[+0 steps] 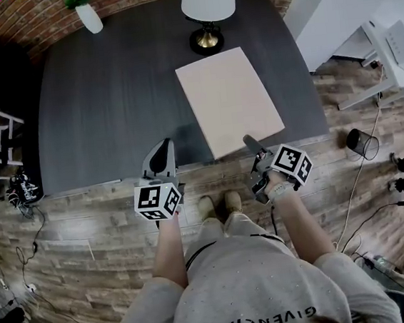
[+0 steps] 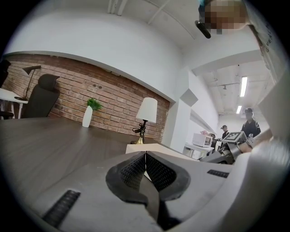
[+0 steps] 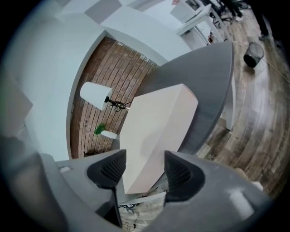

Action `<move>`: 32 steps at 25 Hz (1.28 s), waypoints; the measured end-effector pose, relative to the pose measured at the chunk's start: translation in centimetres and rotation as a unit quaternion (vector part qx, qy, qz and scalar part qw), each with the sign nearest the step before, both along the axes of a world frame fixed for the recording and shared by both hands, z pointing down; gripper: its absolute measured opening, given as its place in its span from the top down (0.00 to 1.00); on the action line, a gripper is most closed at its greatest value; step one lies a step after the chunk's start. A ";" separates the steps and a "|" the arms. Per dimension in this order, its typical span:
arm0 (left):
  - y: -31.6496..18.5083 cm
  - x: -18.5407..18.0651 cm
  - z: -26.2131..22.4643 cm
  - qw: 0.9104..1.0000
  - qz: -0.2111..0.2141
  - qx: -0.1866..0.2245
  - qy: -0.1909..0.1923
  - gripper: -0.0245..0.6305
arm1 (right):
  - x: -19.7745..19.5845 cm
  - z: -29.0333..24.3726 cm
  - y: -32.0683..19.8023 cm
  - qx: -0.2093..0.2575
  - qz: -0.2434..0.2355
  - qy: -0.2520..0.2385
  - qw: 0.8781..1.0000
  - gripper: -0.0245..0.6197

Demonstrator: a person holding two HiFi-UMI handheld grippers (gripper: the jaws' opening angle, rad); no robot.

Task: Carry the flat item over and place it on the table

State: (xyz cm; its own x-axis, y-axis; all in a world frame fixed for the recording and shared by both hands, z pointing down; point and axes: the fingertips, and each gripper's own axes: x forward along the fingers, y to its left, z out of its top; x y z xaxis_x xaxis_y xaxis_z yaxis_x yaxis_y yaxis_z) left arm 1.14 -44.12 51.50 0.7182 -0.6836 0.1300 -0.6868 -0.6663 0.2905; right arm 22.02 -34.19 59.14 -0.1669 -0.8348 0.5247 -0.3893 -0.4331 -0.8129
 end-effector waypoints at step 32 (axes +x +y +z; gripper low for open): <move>0.4 1.4 -4.0 0.999 -0.001 0.038 -0.002 0.96 | 3.0 -11.1 -1.2 0.162 -0.169 0.439 0.867 0.96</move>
State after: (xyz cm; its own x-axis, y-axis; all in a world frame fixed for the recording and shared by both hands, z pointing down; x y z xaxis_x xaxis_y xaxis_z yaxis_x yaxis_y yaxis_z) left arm 2.49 -43.69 47.46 0.7158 -0.6936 0.0810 -0.6898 -0.6843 0.2364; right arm 25.06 -35.37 48.03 -0.0863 -0.9433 0.3204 -0.9802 0.0229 -0.1964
